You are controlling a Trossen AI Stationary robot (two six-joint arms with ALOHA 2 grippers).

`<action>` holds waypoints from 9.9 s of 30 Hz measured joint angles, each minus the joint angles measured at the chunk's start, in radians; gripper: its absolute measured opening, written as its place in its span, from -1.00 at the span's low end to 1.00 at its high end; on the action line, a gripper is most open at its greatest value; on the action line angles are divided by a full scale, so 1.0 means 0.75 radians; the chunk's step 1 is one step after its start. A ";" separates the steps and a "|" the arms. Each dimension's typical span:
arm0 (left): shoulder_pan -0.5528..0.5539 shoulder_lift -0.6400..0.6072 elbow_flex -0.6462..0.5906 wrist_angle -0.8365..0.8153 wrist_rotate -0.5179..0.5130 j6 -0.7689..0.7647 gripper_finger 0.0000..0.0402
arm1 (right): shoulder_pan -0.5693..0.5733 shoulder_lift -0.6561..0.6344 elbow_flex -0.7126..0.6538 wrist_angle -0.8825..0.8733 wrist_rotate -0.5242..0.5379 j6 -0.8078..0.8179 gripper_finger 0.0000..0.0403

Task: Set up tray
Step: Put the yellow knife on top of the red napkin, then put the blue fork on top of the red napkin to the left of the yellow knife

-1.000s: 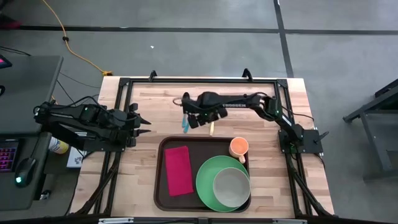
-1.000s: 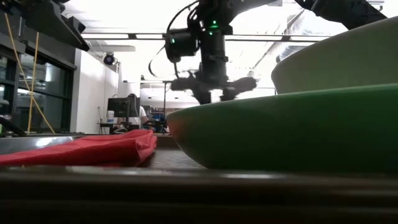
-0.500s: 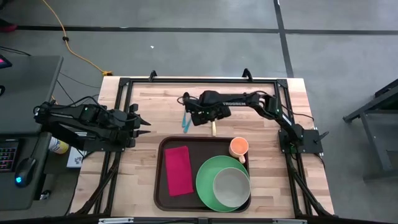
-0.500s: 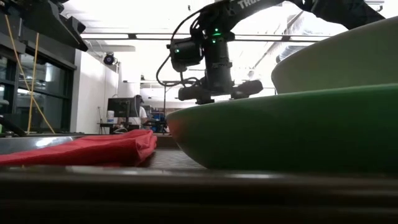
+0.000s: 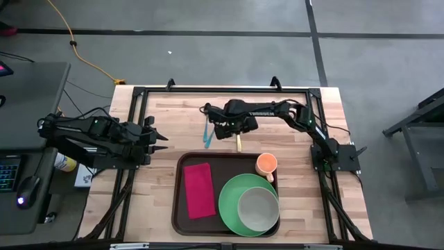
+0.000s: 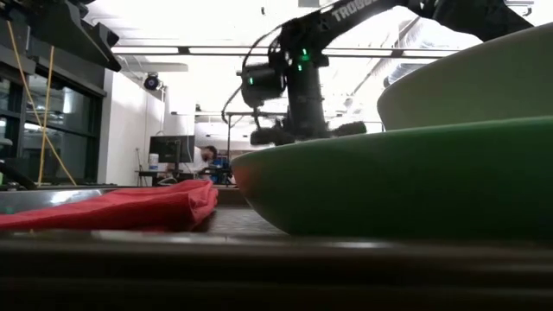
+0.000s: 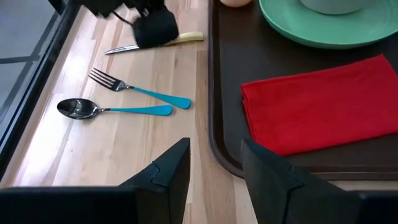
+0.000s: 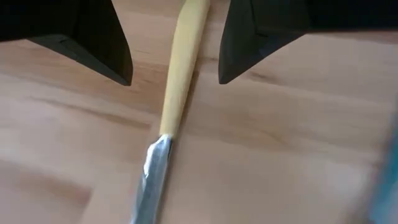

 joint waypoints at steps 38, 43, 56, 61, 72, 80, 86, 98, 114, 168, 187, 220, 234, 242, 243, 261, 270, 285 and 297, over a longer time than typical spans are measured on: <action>0.000 0.000 0.000 -0.024 -0.007 0.000 -0.14 | 0.025 -0.007 -0.259 0.330 -0.185 0.001 -0.22; 0.000 0.000 0.000 -0.024 -0.009 0.000 -0.14 | 0.029 -0.007 -0.259 0.331 -0.186 -0.002 -0.35; 0.000 0.000 0.000 -0.024 -0.013 0.000 -0.14 | 0.029 -0.007 -0.260 0.333 -0.207 -0.006 -0.66; 0.000 0.000 0.000 -0.024 -0.013 0.000 -0.14 | 0.029 -0.008 -0.259 0.343 -0.221 -0.007 -0.84; 0.000 0.000 0.000 -0.024 -0.014 0.021 -0.14 | 0.030 -0.021 -0.257 0.344 -0.234 -0.042 -0.85; 0.000 0.000 0.000 -0.022 -0.014 0.024 -0.14 | 0.008 -0.115 -0.267 0.284 -0.167 -0.058 -0.85; 0.000 0.000 0.000 -0.023 -0.014 0.023 -0.14 | 0.003 -0.231 -0.262 0.253 -0.086 -0.070 -0.85; 0.000 0.000 0.000 -0.022 -0.014 0.023 -0.14 | 0.219 -0.416 -0.260 0.340 0.025 0.115 -0.86; 0.000 0.000 0.001 -0.001 -0.013 0.024 -0.14 | 0.667 -0.400 -0.230 0.627 0.286 0.591 -0.86; 0.000 -0.001 0.001 0.007 -0.012 0.019 -0.14 | 0.790 0.229 0.391 0.597 -0.011 0.691 -0.86; 0.000 -0.001 0.001 0.007 -0.010 0.013 -0.14 | 0.797 0.260 0.391 0.547 -0.002 0.750 -0.86; 0.000 -0.001 0.001 0.007 -0.007 0.011 -0.14 | 0.772 0.173 0.392 0.543 0.130 0.582 -0.46; 0.000 -0.001 0.001 0.007 -0.007 0.012 -0.14 | 0.347 0.018 0.393 0.428 0.113 0.082 -0.46; 0.000 -0.001 0.001 0.007 0.017 0.012 -0.14 | 0.059 0.018 0.392 0.245 0.085 -0.068 -0.46; 0.000 -0.001 0.001 0.007 0.017 0.012 -0.14 | 0.033 0.019 0.392 0.252 0.061 -0.092 -0.46; 0.000 -0.001 0.001 0.007 0.017 -0.001 -0.14 | -0.049 0.056 -0.051 0.726 -0.241 0.014 -0.22; 0.000 -0.001 0.001 0.003 0.035 -0.002 -0.14 | -0.063 0.052 -0.119 0.908 -0.216 0.035 -0.15; 0.000 -0.001 0.001 0.003 0.036 -0.020 -0.14 | -0.146 0.054 -0.119 0.919 -0.196 0.003 -0.22; 0.000 -0.001 0.001 0.003 0.030 -0.019 -0.14 | -0.139 0.071 -0.115 0.872 -0.208 -0.031 -0.22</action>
